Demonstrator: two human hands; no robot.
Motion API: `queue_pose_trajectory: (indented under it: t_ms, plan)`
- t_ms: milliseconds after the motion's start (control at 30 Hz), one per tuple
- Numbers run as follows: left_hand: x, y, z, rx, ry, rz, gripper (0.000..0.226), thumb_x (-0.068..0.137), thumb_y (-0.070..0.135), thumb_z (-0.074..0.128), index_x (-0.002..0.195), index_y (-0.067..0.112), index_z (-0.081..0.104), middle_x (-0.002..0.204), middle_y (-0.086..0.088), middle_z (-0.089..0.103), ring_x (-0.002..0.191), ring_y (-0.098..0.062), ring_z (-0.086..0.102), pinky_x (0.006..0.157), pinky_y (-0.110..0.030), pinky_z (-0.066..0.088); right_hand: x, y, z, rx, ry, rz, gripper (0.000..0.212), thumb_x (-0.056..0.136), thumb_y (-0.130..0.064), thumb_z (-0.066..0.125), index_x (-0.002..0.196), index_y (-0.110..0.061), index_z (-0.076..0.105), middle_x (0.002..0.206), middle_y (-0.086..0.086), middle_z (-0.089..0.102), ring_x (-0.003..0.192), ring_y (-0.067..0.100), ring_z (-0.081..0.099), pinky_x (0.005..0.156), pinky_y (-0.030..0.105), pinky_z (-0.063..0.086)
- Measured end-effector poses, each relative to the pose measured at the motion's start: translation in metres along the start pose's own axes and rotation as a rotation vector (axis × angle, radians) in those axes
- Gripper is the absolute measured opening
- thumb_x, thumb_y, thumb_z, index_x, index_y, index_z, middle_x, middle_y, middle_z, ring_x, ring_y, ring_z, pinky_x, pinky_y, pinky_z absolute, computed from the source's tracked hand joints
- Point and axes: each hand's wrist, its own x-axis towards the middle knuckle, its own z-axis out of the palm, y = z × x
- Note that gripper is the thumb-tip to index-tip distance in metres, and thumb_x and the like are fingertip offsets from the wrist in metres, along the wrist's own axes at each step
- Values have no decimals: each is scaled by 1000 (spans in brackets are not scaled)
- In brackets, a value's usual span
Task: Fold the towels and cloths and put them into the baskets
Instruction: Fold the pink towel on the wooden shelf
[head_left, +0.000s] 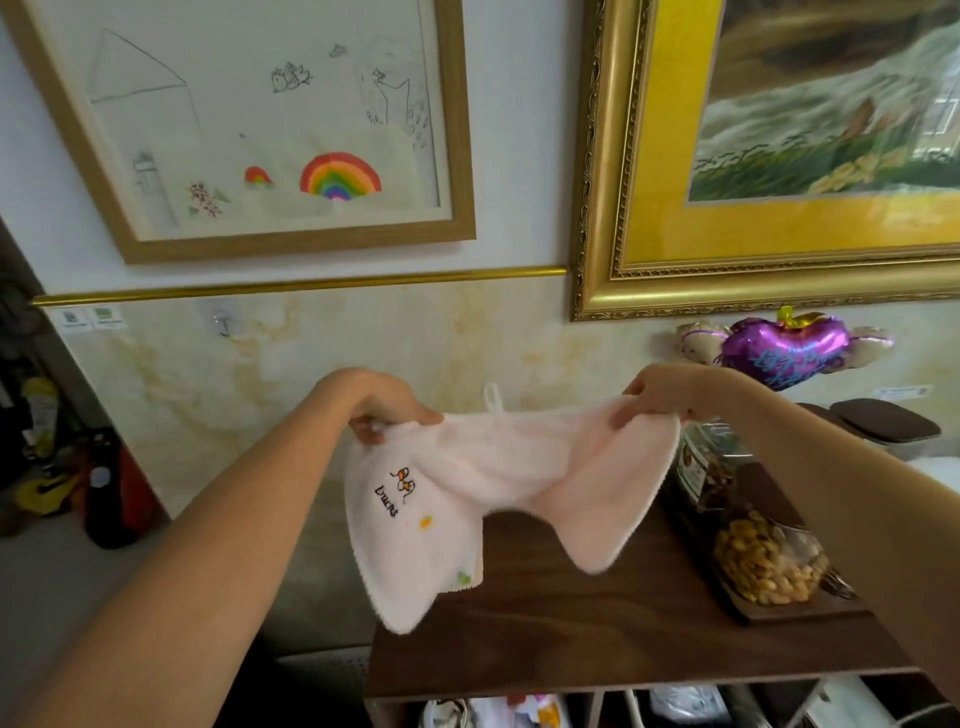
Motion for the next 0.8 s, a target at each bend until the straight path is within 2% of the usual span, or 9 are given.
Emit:
queue_pose_trajectory:
  t_ms: [67,200,333,400,467,533,700,767,800]
  plan:
    - [4,-6,8,36,-40,-9,38,90,51,57,81,15,52,68,-5,39,55,-16,41,47,-17,43,1,8,4,-84,-46,36,27,74,-31,80,92,-13,74,92,6,71,74,19,63,64,28,52]
    - [28,-18,42,-9,35,-7,34,90,42,62,82,10,55,73,-5,44,61,-16,47,42,-20,45,15,20,32,-232,21,74,29,78,-30,75,95,-7,73,78,5,63,64,19,56,47,19,41]
    - [56,-36,92,40,211,8,31,97,29,54,76,6,50,81,-14,57,61,-27,60,49,-30,50,44,45,94,-229,285,86,19,90,-23,55,101,-13,67,102,10,67,93,29,63,67,27,41]
    - [67,-49,114,137,234,-1,30,97,30,51,80,6,57,94,-18,66,79,-33,67,66,-32,52,53,55,121,-241,329,92,19,94,-19,48,102,-13,65,106,11,65,97,32,62,67,30,41]
    - [75,-64,127,225,259,-15,34,97,34,51,104,3,64,114,-18,65,105,-32,63,84,-34,50,61,63,136,-271,331,97,17,95,-18,46,101,-13,62,104,12,64,94,33,61,66,30,41]
    - [75,-76,128,220,273,-41,40,97,37,50,114,3,63,120,-16,63,112,-31,59,87,-32,46,65,67,141,-283,339,109,13,95,-18,47,98,-11,58,99,12,62,92,34,61,65,32,42]
    - [73,-102,120,150,246,-126,45,96,49,47,96,8,68,106,-14,67,103,-31,62,82,-33,47,65,68,142,-232,302,128,17,92,-21,56,78,-13,53,80,8,57,75,29,55,60,30,42]
    - [70,-97,116,-33,242,-105,41,95,43,53,73,9,64,84,-16,65,86,-29,63,69,-31,46,65,64,137,-106,220,121,21,88,-25,63,74,-9,61,73,8,60,71,30,60,55,29,42]
    - [67,-90,113,-227,249,-60,36,94,37,58,73,9,65,78,-12,64,78,-24,61,64,-28,44,64,60,134,18,154,106,22,86,-26,67,80,-5,66,73,9,62,70,30,62,53,29,44]
